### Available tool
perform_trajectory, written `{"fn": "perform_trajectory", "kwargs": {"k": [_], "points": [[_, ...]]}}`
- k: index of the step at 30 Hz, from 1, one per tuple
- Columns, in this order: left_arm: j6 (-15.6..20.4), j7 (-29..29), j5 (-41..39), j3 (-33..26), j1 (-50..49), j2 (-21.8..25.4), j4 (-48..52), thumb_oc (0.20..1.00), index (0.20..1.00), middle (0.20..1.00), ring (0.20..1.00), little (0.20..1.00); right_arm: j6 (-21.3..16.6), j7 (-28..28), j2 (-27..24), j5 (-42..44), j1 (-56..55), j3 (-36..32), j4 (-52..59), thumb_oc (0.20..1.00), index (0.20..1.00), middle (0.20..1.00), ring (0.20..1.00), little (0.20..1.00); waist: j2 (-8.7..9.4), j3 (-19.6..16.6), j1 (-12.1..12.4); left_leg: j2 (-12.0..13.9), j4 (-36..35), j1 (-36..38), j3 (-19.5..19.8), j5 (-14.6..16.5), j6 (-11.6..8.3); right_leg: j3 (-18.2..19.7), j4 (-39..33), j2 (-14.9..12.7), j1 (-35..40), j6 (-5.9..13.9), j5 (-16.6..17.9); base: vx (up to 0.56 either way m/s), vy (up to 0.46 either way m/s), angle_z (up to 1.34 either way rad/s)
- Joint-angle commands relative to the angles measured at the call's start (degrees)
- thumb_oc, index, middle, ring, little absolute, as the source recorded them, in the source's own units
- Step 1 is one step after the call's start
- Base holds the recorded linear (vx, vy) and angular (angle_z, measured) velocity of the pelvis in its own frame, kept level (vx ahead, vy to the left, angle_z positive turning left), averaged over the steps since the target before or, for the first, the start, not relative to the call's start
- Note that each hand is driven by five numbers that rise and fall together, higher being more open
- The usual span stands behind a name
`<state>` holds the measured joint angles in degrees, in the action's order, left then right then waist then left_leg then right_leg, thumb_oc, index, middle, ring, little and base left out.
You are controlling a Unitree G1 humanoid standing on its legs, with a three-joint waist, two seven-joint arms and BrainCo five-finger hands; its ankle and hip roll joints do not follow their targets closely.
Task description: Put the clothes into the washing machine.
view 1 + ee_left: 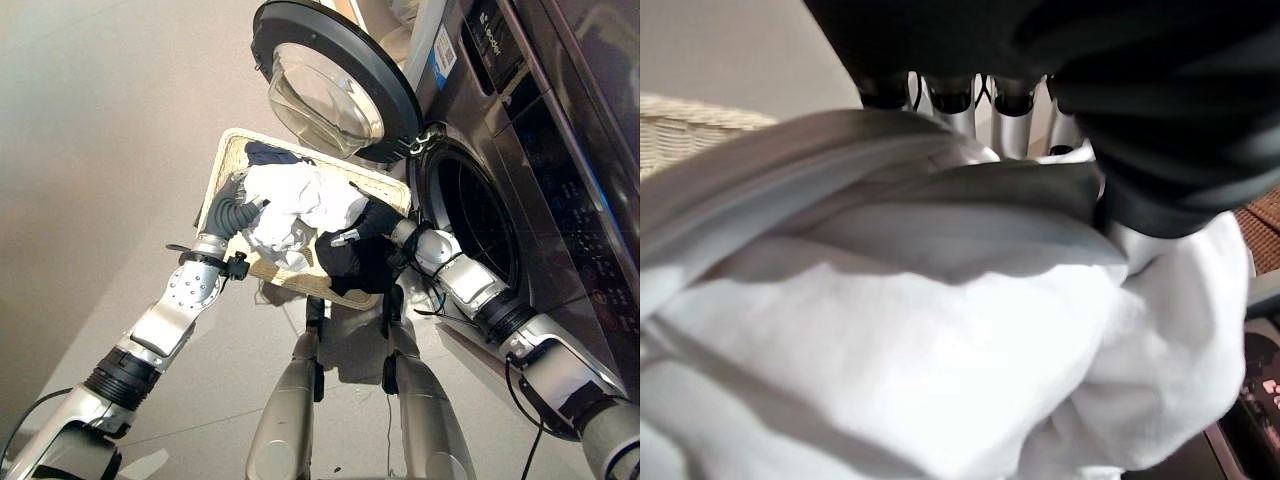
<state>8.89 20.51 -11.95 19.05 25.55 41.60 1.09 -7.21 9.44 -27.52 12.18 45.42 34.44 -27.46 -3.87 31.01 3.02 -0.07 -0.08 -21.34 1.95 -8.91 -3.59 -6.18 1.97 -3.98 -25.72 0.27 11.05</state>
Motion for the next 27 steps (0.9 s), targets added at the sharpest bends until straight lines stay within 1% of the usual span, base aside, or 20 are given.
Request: {"fn": "perform_trajectory", "kwargs": {"k": [1, 6, 9, 11, 14, 15, 16, 18, 20, 23, 25, 27], "points": [[6.13, 5.12, 1.09, -10.19, 10.33, 1.29, 7.85, 0.2, 0.2, 0.2, 0.2, 0.2, 4.05, -3.8, -2.15, -2.04, -4.64, 1.88, -3.35, 1.0, 1.0, 1.0, 1.0, 1.0, 0.3, -1.22, 0.06, -4.84, 1.26, -1.81, 0.31, 0.21, 2.04, -0.17, 1.77, 0.0, 1.04, 2.59, -2.43, 0.0, 0.0, 0.0], [4.36, 5.25, 3.89, -10.05, 11.84, 1.7, 7.51, 0.2, 0.2, 0.2, 0.2, 0.2, 4.37, -8.24, -1.73, -5.05, -5.0, -0.29, -4.0, 1.0, 1.0, 1.0, 1.0, 1.0, 0.29, -1.22, -0.55, -4.73, 0.88, -1.58, 0.02, 0.28, 2.1, 0.54, 1.69, 0.39, 1.02, 2.61, -2.39, 0.0, 0.0, 0.0], [1.73, 4.3, 6.38, -10.03, 13.34, 3.27, 6.81, 0.2, 0.2, 0.2, 0.2, 0.2, 5.2, -11.48, -2.44, -7.12, -4.84, -1.81, -5.4, 1.0, 1.0, 1.0, 1.0, 1.0, 0.17, -1.22, -0.86, -4.76, 0.84, -1.53, -0.16, 0.41, 2.07, 0.75, 1.85, 0.46, 0.94, 2.74, -2.4, 0.0, 0.0, 0.0], [0.83, 4.25, 7.11, -10.1, 14.03, 4.29, 6.36, 0.2, 0.2, 0.2, 0.2, 0.2, 5.85, -12.15, -2.91, -8.25, -4.87, -2.67, -6.07, 1.0, 1.0, 1.0, 1.0, 1.0, 0.09, -1.22, -0.99, -4.83, 0.94, -1.51, -0.18, 0.48, 2.05, 0.86, 1.93, 0.46, 0.9, 2.79, -2.38, 0.0, 0.0, 0.0], [0.77, 4.41, 7.32, -10.14, 14.26, 4.72, 6.09, 0.2, 0.2, 0.2, 0.2, 0.2, 6.27, -12.38, -3.13, -8.81, -4.84, -2.94, -6.34, 1.0, 1.0, 1.0, 1.0, 1.0, 0.07, -1.22, -1.03, -4.83, 0.97, -1.45, -0.16, 0.52, 2.04, 0.92, 1.99, 0.46, 0.93, 2.82, -2.39, 0.0, 0.0, 0.0], [1.09, 5.1, 6.62, -10.56, 14.85, 6.02, 5.66, 0.2, 0.2, 0.2, 0.2, 0.2, 8.02, -12.71, -3.88, -10.9, -4.78, -3.19, -7.6, 1.0, 1.0, 1.0, 1.0, 1.0, -0.06, -1.22, -1.03, -4.9, 0.86, -1.18, -0.12, 0.6, 2.06, 0.99, 2.01, 0.46, 1.11, 2.88, -2.41, 0.0, 0.0, 0.0], [1.76, 6.07, 5.83, -11.07, 15.17, 6.49, 5.62, 0.2, 0.2, 0.2, 0.2, 0.2, 8.93, -12.62, -4.18, -12.98, -4.85, -2.92, -8.42, 1.0, 1.0, 1.0, 1.0, 1.0, -0.1, -1.22, -0.99, -4.87, 0.82, -0.99, -0.13, 0.67, 2.05, 1.05, 2.02, 0.44, 1.27, 2.88, -2.47, 0.0, 0.0, 0.0], [2.14, 5.79, 4.86, -11.49, 15.14, 6.86, 5.64, 0.2, 0.2, 0.2, 0.2, 0.2, 8.53, -13.14, -4.69, -13.28, -4.97, -2.54, -8.99, 1.0, 1.0, 1.0, 1.0, 1.0, -0.1, -1.22, -0.9, -4.86, 0.91, -0.97, -0.12, 0.76, 2.04, 1.04, 2.03, 0.39, 1.37, 2.89, -2.54, 0.0, 0.0, 0.0], [2.19, 5.43, 4.23, -11.95, 14.92, 6.98, 6.0, 0.2, 0.2, 0.2, 0.2, 0.2, 8.36, -13.29, -4.98, -11.39, -4.91, -2.74, -9.54, 1.0, 1.0, 1.0, 1.0, 1.0, -0.1, -1.22, -0.78, -4.82, 1.01, -0.77, -0.07, 0.92, 2.02, 0.86, 2.04, 0.25, 1.56, 2.95, -2.56, 0.01, -0.012, 0.02], [3.54, 5.06, 3.33, -12.49, 14.71, 6.51, 5.79, 0.2, 0.2, 0.2, 0.2, 0.2, 8.75, -13.45, -4.08, -13.04, -4.7, -3.42, -11.79, 1.0, 1.0, 1.0, 1.0, 1.0, -0.09, -1.22, -0.49, -4.84, 1.19, -0.74, 0.1, 1.05, 1.96, 0.7, 2.04, 0.1, 1.64, 3.02, -2.47, 0.0, -0.007, 0.01], [5.01, 7.65, 3.24, -13.2, 15.0, 5.95, 6.44, 0.2, 0.2, 0.2, 0.2, 0.2, 10.29, -12.81, -3.84, -16.08, -4.36, -3.21, -14.4, 1.0, 1.0, 1.0, 1.0, 1.0, -0.03, -1.22, -0.33, -4.83, 1.0, -0.5, 0.12, 1.09, 2.0, 0.74, 1.91, 0.26, 1.81, 3.04, -2.49, 0.0, 0.0, 0.0], [6.83, 9.2, 2.46, -13.75, 15.17, 5.68, 6.44, 0.2, 0.2, 0.2, 0.2, 0.2, 10.19, -12.57, -3.75, -18.41, -4.33, -2.83, -16.4, 1.0, 1.0, 1.0, 1.0, 1.0, 0.02, -1.22, -0.13, -4.78, 0.86, -0.4, 0.14, 1.11, 2.05, 0.69, 1.86, 0.26, 1.89, 3.02, -2.52, 0.0, 0.0, 0.0]]}}
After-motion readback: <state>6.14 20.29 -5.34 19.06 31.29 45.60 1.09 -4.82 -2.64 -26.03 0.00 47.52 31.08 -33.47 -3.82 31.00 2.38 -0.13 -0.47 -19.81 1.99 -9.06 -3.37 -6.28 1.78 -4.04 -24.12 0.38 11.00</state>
